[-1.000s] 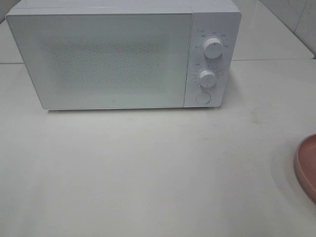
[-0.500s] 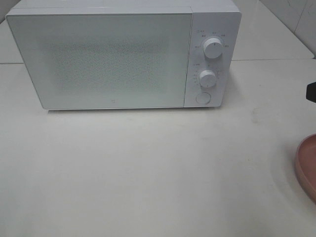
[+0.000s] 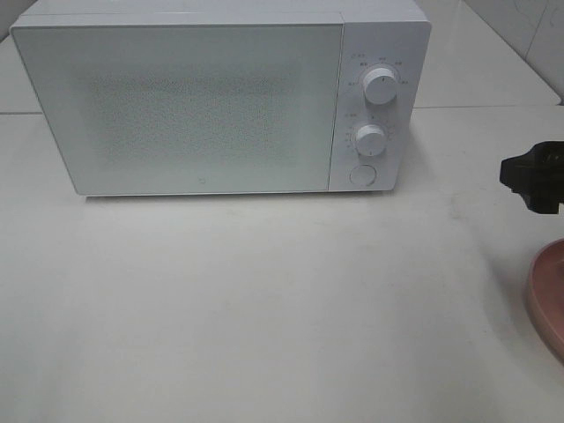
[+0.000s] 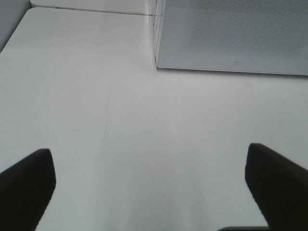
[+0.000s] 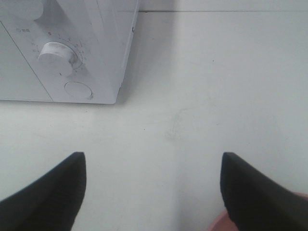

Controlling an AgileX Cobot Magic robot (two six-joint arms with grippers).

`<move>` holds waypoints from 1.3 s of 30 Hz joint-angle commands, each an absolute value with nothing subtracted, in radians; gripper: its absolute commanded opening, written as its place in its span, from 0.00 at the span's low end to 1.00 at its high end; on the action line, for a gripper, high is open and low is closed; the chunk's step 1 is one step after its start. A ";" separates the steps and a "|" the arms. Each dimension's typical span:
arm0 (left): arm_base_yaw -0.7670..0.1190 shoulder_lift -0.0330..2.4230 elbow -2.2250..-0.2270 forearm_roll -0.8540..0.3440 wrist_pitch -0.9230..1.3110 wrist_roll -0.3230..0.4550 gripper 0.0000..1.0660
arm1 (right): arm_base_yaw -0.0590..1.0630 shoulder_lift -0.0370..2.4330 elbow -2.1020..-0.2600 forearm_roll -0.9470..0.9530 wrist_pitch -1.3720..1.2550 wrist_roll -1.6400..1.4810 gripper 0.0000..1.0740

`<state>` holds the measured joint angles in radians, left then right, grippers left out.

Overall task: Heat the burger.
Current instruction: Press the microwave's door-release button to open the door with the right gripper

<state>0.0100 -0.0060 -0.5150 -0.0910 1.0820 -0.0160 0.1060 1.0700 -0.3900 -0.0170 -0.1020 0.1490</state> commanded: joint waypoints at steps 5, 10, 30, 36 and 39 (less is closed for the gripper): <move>0.004 -0.027 -0.515 -0.098 1.069 -0.014 0.94 | 0.102 1.168 -0.304 0.008 -0.397 0.087 0.70; 0.004 -0.027 -0.515 -0.098 1.069 -0.014 0.94 | 0.199 1.245 -0.247 0.166 -0.598 -0.035 0.70; 0.004 -0.027 -0.515 -0.098 1.069 -0.014 0.94 | 0.770 1.510 -0.261 0.854 -1.038 -0.364 0.70; 0.004 -0.027 -0.515 -0.098 1.069 -0.014 0.94 | 0.853 1.579 -0.304 0.914 -1.066 -0.363 0.70; 0.004 -0.027 -0.515 -0.098 1.069 -0.014 0.94 | 0.887 1.613 -0.325 0.950 -1.082 -0.363 0.70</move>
<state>0.0100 -0.0060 -0.5150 -0.0910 1.0810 -0.0160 0.8700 1.6000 -0.3100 0.9280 -1.0580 -0.3520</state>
